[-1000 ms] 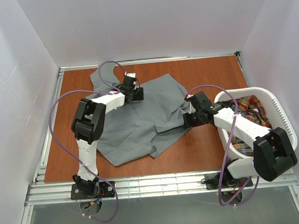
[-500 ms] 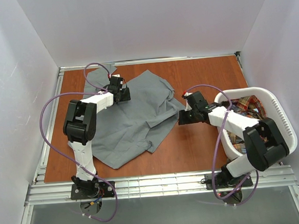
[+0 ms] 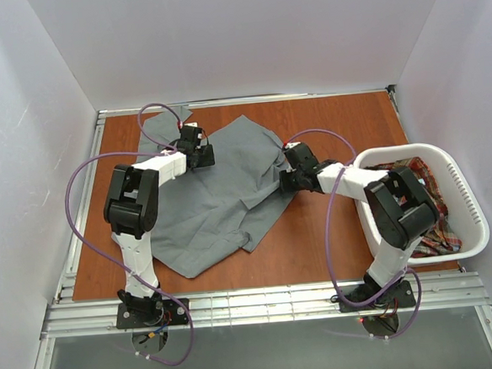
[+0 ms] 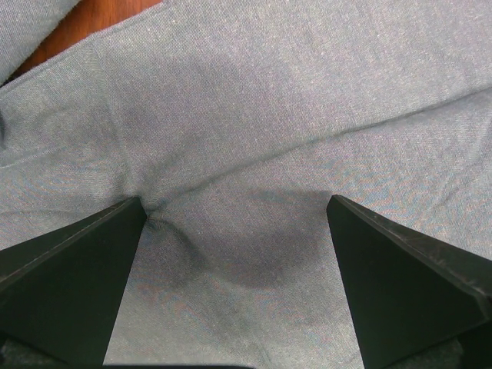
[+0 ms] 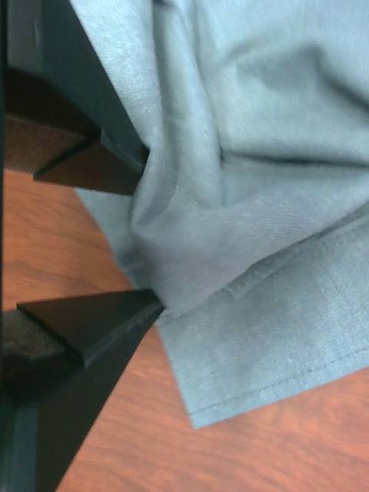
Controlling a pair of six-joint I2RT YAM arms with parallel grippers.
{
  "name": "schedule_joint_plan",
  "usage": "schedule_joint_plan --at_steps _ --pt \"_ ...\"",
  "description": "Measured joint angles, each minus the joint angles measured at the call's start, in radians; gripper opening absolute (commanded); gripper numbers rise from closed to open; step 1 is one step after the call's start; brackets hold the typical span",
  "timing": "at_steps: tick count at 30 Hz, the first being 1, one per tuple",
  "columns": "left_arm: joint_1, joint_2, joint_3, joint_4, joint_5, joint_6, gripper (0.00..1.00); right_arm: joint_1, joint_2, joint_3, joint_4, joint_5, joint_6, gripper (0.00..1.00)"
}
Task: Fold and stack the long sleeve shirts
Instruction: Flatten the shirt out
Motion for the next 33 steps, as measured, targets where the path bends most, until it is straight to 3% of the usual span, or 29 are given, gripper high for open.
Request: schedule_joint_plan --at_steps 3,9,19,20,24,29,33 --pt "0.006 0.002 0.006 -0.007 0.005 0.001 0.92 0.007 0.047 0.016 -0.003 0.023 -0.017 0.22" --pt "0.022 0.026 0.04 -0.014 0.011 0.004 0.92 0.02 0.005 -0.019 -0.056 0.021 -0.029 0.03" --pt "0.066 0.094 0.13 -0.008 0.003 0.027 0.92 0.025 -0.327 -0.286 -0.345 -0.053 -0.044 0.01" --pt "0.069 0.105 0.143 -0.009 -0.002 0.032 0.92 0.025 -0.36 -0.309 -0.368 -0.065 -0.041 0.04" --pt "0.079 0.133 0.195 -0.03 -0.005 0.041 0.94 0.025 -0.458 -0.348 -0.459 -0.115 -0.012 0.38" --pt "0.084 0.084 0.157 -0.055 0.06 0.033 0.98 0.024 -0.477 -0.205 -0.51 -0.118 -0.021 0.44" --pt "0.055 -0.095 0.035 -0.109 0.097 0.035 0.98 -0.038 -0.428 -0.026 -0.397 -0.156 0.013 0.52"
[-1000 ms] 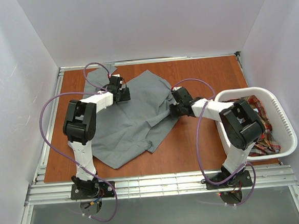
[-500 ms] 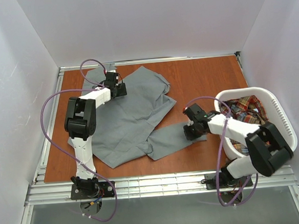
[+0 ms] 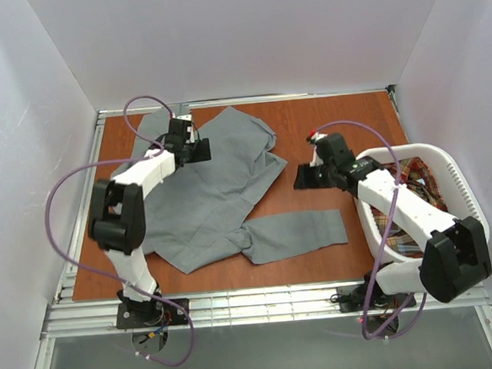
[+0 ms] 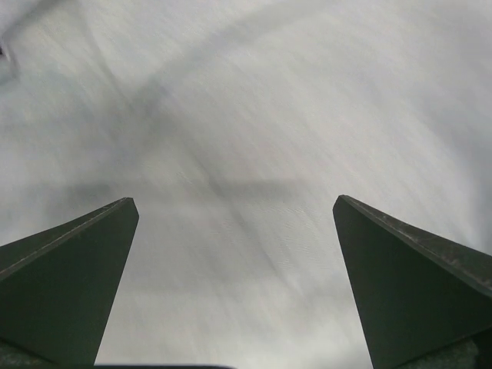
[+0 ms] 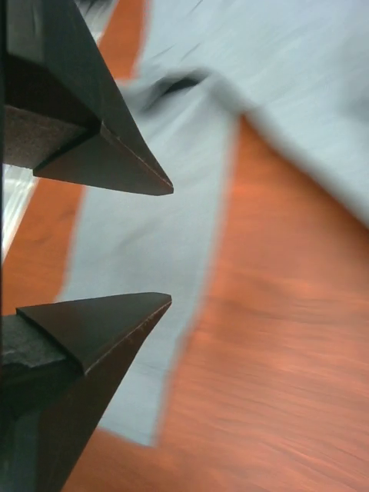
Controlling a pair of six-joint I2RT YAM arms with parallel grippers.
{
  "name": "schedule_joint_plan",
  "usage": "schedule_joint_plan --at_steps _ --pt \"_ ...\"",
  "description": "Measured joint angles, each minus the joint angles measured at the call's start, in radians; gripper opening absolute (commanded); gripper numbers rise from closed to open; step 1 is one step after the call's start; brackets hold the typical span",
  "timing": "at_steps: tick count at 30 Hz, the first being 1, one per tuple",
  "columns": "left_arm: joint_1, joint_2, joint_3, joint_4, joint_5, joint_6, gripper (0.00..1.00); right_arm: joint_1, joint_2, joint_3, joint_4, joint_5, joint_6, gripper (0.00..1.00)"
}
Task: Fold and stack the long sleeve shirts
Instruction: Flatten the shirt out
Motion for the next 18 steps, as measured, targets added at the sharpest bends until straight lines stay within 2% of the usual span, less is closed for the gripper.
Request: schedule_joint_plan --at_steps 1,5,7,9,14,18 --pt "-0.024 -0.071 -0.044 -0.003 0.002 0.006 0.98 -0.026 0.014 0.019 0.034 -0.02 0.016 0.57" --pt "-0.203 -0.36 -0.199 0.01 0.027 0.029 0.98 -0.122 0.122 0.052 0.217 -0.086 0.156 0.66" --pt "-0.307 -0.457 -0.265 0.02 0.058 0.032 0.98 -0.134 0.185 0.051 0.301 -0.111 0.235 0.69" --pt "-0.367 -0.51 -0.344 0.035 0.07 0.029 0.98 -0.134 0.252 0.048 0.389 -0.137 0.335 0.7" --pt "-0.358 -0.505 -0.532 -0.003 0.066 -0.011 0.98 -0.132 0.357 0.042 0.56 -0.151 0.539 0.74" --pt "-0.353 -0.504 -0.599 -0.036 0.075 -0.056 0.98 -0.133 0.4 0.039 0.632 -0.112 0.652 0.74"
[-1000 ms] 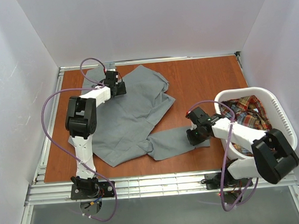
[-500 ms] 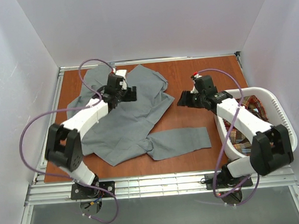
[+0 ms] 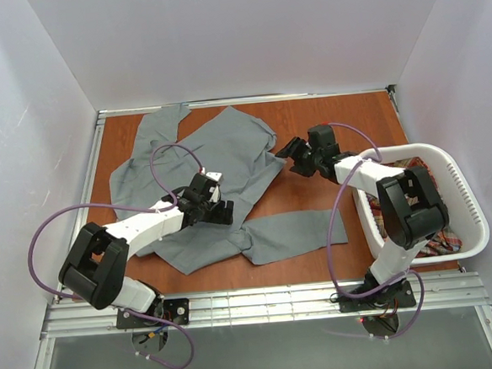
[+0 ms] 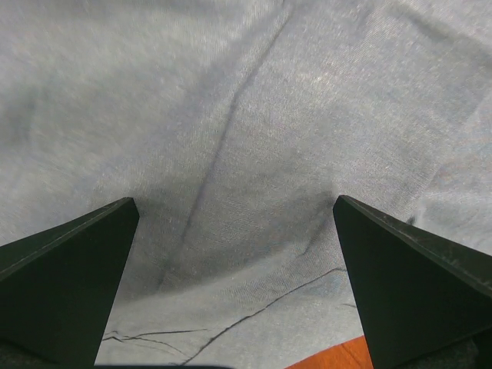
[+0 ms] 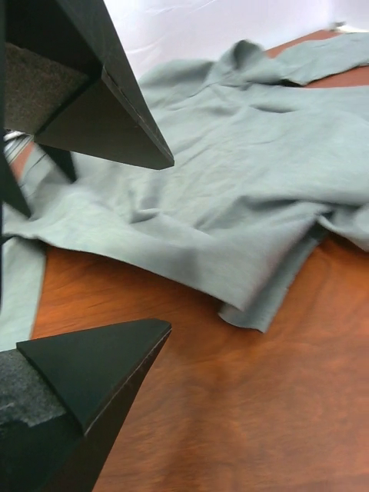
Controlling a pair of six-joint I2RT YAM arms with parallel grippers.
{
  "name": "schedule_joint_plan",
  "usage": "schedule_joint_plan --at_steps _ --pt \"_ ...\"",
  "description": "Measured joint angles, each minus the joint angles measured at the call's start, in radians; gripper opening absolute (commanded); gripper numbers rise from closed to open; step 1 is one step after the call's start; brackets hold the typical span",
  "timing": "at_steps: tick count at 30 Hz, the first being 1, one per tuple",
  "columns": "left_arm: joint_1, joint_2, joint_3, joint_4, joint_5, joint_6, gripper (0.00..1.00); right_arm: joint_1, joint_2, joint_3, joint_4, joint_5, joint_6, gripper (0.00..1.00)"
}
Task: Fold and stack the long sleeve shirts
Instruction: Flatten the shirt out
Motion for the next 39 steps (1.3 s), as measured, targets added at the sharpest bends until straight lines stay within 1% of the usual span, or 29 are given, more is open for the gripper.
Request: schedule_joint_plan --at_steps 4,9,15,17,18,19,22,24,25,27,30,33,35,36,37,38,39 --pt "0.0 -0.003 -0.026 0.002 0.015 -0.05 0.98 0.0 0.062 0.0 0.04 0.034 0.079 0.73" --pt "0.0 -0.035 -0.071 -0.022 0.018 -0.09 0.98 0.008 0.161 0.005 0.07 0.047 0.126 0.71" --pt "0.0 -0.118 -0.122 -0.047 0.048 -0.121 0.98 0.035 0.222 0.037 0.159 0.045 0.192 0.67" --pt "0.0 -0.131 -0.133 -0.048 0.057 -0.128 0.98 0.043 0.246 0.053 0.185 0.042 0.213 0.64" --pt "0.0 -0.134 -0.138 -0.048 0.061 -0.131 0.98 0.048 0.256 0.063 0.192 0.043 0.221 0.6" --pt "0.0 -0.134 -0.142 -0.048 0.065 -0.133 0.98 0.053 0.266 0.071 0.195 0.043 0.225 0.47" --pt "0.0 -0.135 -0.15 -0.047 0.074 -0.136 0.98 0.062 0.296 0.093 0.204 0.05 0.228 0.2" --pt "0.0 -0.141 -0.155 -0.043 0.077 -0.14 0.98 0.067 0.306 0.102 0.199 0.066 0.209 0.13" --pt "0.0 -0.146 -0.159 -0.04 0.078 -0.142 0.98 0.068 0.307 0.111 0.186 0.074 0.193 0.06" --pt "0.0 -0.157 -0.17 -0.033 0.079 -0.145 0.98 0.067 0.307 0.159 0.134 0.099 0.133 0.01" --pt "0.0 -0.159 -0.174 -0.018 0.083 -0.15 0.98 0.067 0.307 0.32 0.002 0.155 -0.004 0.01" --pt "0.0 -0.158 -0.174 -0.006 0.088 -0.151 0.98 0.07 0.29 0.476 -0.082 0.243 -0.2 0.02" --pt "0.0 -0.157 -0.174 0.002 0.095 -0.151 0.98 0.072 0.238 0.502 -0.117 0.309 -0.308 0.16" --pt "0.0 -0.157 -0.174 0.002 0.097 -0.151 0.98 0.072 0.203 0.495 -0.137 0.347 -0.354 0.33" --pt "0.0 -0.156 -0.175 -0.003 0.1 -0.151 0.98 0.071 0.166 0.483 -0.153 0.379 -0.395 0.38" --pt "0.0 -0.156 -0.175 -0.003 0.102 -0.151 0.98 0.068 0.131 0.466 -0.165 0.409 -0.43 0.41" --pt "0.0 -0.156 -0.175 -0.003 0.104 -0.151 0.98 0.065 0.097 0.441 -0.173 0.435 -0.456 0.48"
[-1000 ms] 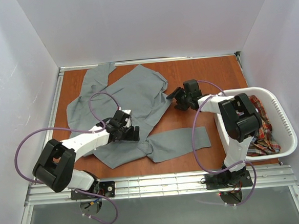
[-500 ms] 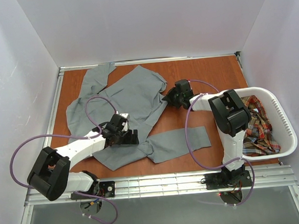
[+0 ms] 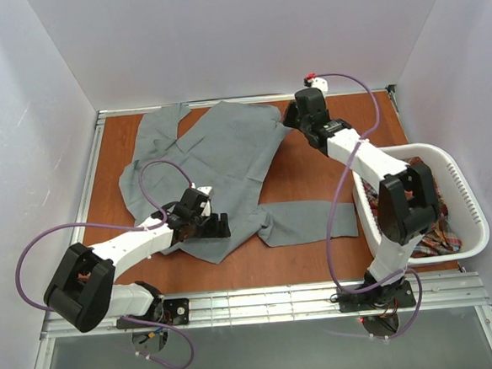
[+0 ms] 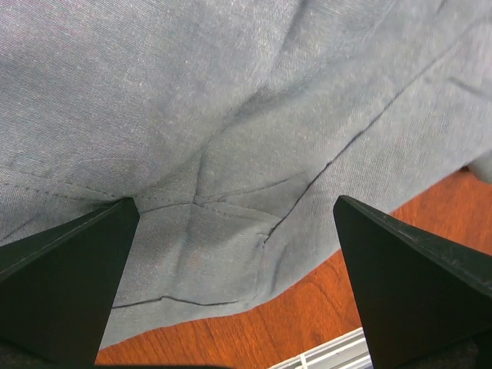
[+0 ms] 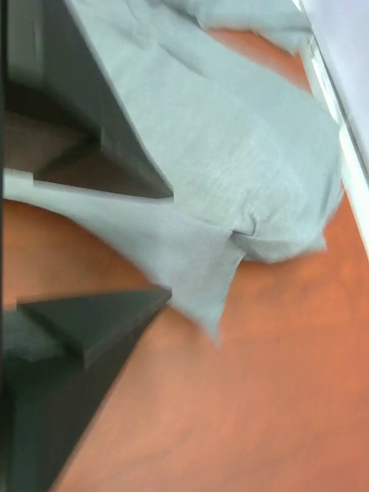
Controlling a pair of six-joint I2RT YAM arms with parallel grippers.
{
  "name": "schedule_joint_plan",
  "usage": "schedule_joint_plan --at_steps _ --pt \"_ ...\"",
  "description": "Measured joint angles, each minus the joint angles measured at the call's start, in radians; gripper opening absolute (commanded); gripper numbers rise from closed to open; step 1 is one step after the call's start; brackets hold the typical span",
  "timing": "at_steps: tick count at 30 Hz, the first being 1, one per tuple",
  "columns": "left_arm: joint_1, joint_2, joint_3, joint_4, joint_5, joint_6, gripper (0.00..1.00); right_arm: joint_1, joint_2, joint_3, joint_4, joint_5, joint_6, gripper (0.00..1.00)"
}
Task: Fold and stack the long sleeve shirts
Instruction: Flatten the shirt out
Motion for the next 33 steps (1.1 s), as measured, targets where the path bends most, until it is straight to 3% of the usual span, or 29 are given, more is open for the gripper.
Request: schedule_joint_plan --at_steps 7,11,15,19,24,33 --pt "0.001 -0.039 0.0 -0.039 0.052 -0.008 0.98 -0.016 -0.092 -0.198 -0.164 0.169 -0.056 0.57" --pt "0.001 -0.123 0.057 -0.117 0.068 -0.028 0.98 -0.014 -0.096 -0.211 -0.229 0.128 -0.125 0.56" --pt "0.018 -0.156 0.172 -0.148 -0.016 -0.052 0.98 0.034 -0.098 -0.171 -0.241 0.075 -0.212 0.55" --pt "0.145 -0.143 0.2 -0.14 -0.07 -0.062 0.98 0.087 -0.066 -0.083 -0.244 0.008 -0.299 0.54" --pt "0.354 -0.014 0.181 -0.1 -0.1 -0.068 0.98 0.122 0.052 0.026 -0.22 -0.06 -0.387 0.54" --pt "0.501 0.229 0.217 -0.072 -0.123 -0.044 0.98 0.151 0.212 -0.037 -0.276 -0.168 -0.399 0.54"
